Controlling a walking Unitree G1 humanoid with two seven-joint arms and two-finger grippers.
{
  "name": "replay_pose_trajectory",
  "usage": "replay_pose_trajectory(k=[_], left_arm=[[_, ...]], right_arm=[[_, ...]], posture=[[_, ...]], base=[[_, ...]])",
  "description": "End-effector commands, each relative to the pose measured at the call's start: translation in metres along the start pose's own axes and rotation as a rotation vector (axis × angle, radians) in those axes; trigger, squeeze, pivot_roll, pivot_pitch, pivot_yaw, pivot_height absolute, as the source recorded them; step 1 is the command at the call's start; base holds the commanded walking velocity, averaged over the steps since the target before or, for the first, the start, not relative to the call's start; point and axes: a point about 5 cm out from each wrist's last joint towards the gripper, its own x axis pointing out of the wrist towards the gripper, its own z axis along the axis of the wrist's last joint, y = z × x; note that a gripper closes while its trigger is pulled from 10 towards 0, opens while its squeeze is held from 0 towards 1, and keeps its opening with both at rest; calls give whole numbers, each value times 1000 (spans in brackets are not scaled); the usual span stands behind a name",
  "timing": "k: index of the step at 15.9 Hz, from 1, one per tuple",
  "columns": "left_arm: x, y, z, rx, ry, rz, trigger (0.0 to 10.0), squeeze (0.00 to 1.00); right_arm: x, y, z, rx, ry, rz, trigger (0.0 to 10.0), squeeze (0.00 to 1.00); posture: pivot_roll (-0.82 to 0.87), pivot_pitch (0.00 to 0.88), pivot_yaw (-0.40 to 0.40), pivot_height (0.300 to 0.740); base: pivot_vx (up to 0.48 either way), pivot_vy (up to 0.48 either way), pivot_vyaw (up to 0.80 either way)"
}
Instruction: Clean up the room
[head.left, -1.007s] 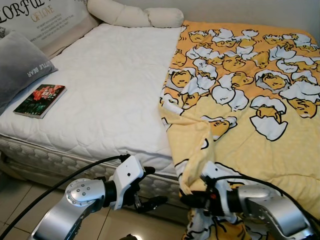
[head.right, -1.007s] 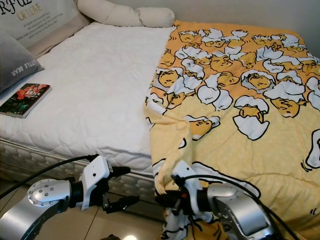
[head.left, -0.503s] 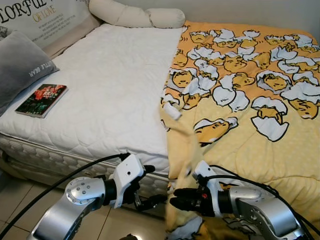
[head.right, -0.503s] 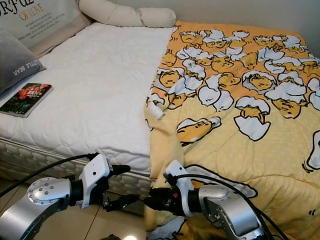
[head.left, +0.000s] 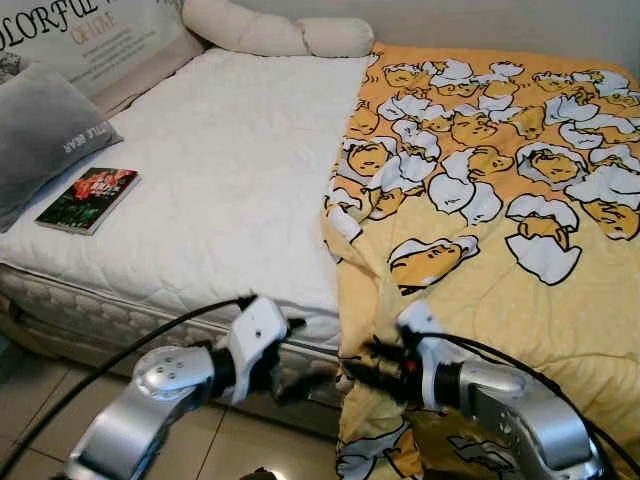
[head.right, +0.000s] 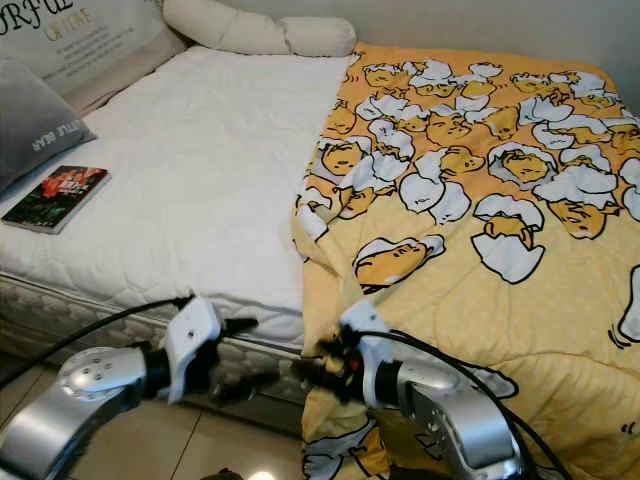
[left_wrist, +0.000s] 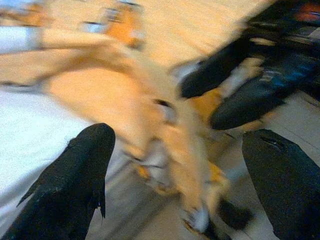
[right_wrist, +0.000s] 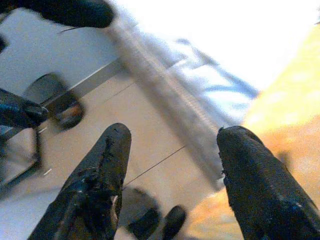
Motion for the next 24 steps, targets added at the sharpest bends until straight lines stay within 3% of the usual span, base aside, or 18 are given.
replay_pose_trajectory(k=[1, 3, 5, 6, 7, 19, 21, 24], left_arm=[[0, 10, 2, 16, -18, 118, 10000, 86], [2, 16, 5, -13, -67, 252, 10000, 35], [0, 18, 4, -26, -101, 407, 10000, 20], [-2, 19, 3, -54, -119, 477, 10000, 0], [-6, 20, 1, -92, -139, 546, 10000, 0], [-13, 25, 3, -77, -146, 606, 10000, 0], [-14, 28, 6, -50, -137, 638, 10000, 0], [-12, 25, 5, -99, -150, 647, 10000, 0]], right_arm=[[-5, -8, 8, -36, -64, -141, 10000, 1000], [-8, -15, 10, -10, -103, -286, 10000, 1000], [-19, -16, 7, -54, -143, -455, 10000, 1000], [-23, -15, 4, -38, -186, -517, 10000, 0], [-31, -16, 0, 23, -237, -618, 10000, 0], [-23, -19, 3, 49, -292, -681, 10000, 0], [-19, -22, 7, 46, -302, -674, 10000, 0], [-17, -25, 10, 40, -304, -674, 10000, 0]], posture=[[-38, 0, 47, 740], [-42, 0, 47, 740], [-49, 0, 42, 740], [-47, 0, 40, 740], [-42, 0, 39, 740], [-12, 0, 33, 740], [-7, 0, 30, 740], [-6, 0, 27, 740]], base=[[0, 0, 0], [0, 0, 0], [0, 0, 0], [0, 0, 0], [0, 0, 0], [0, 276, -697], [0, -480, 0], [0, -160, 0]])
